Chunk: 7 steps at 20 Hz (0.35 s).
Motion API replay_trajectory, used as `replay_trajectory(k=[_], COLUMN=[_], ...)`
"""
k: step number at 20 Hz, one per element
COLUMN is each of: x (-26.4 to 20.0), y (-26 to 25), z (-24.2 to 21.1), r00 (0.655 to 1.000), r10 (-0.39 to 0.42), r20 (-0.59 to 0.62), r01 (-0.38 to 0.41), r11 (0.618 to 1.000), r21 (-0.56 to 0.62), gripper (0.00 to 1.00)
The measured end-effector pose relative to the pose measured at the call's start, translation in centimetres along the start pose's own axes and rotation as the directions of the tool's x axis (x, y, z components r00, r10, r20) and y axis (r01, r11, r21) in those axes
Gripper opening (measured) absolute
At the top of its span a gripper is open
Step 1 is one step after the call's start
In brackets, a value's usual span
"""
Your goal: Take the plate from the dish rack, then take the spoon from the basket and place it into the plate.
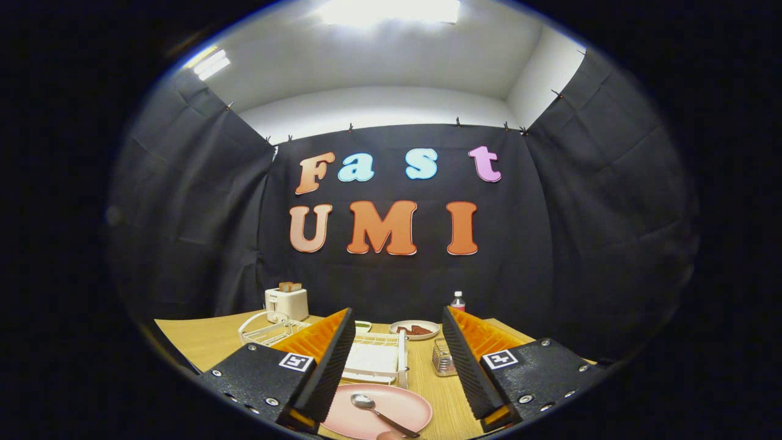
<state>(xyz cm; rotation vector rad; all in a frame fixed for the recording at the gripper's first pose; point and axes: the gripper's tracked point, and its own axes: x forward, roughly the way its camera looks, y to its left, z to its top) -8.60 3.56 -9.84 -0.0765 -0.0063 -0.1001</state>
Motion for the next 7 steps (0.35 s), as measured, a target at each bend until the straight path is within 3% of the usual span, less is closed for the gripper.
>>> replay_trajectory(k=[7], x=[0.17], y=[-0.47], z=[-0.23], r00=[1.000], r10=[-0.009], r20=[-0.002], r01=[0.009], r11=[0.993], r21=[0.114], gripper=[0.85])
